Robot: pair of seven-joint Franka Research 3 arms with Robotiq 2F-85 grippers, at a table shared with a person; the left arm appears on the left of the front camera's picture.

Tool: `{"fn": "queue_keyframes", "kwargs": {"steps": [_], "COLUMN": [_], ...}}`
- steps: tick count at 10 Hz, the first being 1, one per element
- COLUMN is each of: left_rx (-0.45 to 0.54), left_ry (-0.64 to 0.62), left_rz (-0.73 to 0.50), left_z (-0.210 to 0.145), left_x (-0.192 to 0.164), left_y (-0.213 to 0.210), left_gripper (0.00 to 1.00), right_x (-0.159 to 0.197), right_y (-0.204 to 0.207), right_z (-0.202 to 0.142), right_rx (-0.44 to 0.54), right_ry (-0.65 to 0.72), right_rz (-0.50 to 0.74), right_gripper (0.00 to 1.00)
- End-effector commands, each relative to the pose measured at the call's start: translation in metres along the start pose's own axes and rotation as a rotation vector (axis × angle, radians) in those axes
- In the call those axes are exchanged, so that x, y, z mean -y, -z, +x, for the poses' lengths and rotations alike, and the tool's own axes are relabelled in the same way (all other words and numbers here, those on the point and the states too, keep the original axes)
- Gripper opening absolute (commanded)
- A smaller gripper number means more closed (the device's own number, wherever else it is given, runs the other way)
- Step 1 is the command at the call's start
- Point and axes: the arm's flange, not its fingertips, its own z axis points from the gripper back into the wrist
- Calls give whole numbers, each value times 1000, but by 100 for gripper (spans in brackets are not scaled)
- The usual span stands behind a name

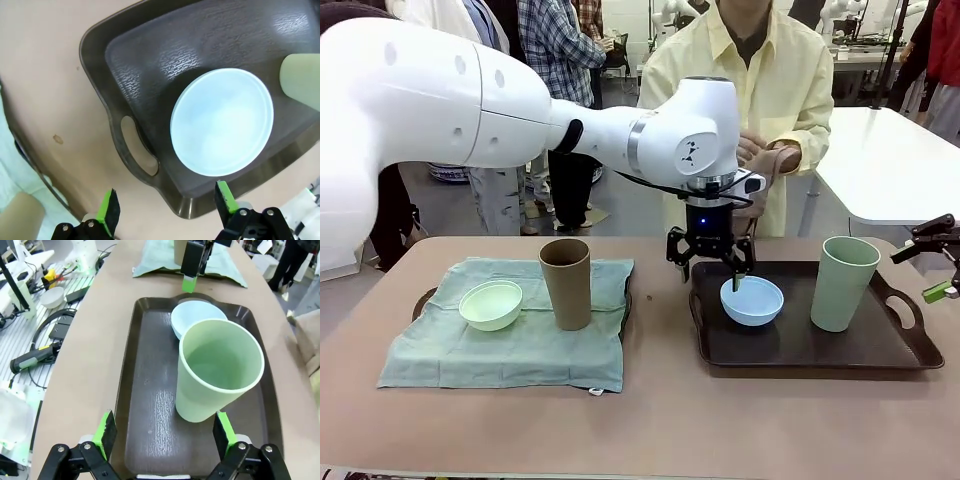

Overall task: Set up a tray with a mat and arrange the tableware.
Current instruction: Pick up the Picnic Bowl and Reusable plastic cup from the Handle tray in front of the human's position and hold them in the air.

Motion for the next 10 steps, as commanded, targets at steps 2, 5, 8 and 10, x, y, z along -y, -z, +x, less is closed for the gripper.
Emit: {"fn": "queue_keyframes", "kwargs": {"steps": [2,5,8,10], "left_rx": [8,-28,-26,-15], "left_ry": [7,40,46,38], "left_rz": [46,58,106,123], "left_z": [12,14,14,15], "left_x": [13,25,30,30], "left_y": [0,12,21,26], "left_gripper": [100,100,100,100], "right_x": [9,31,51,56], "right_y": [1,9,31,48], "right_z": [-7,-14,-11,-8], "right_rx": [29,40,21,15], "right_ry": [26,78,121,134], "right_rz": [-48,-83,-74,-55], "right_gripper": [100,100,100,100]}}
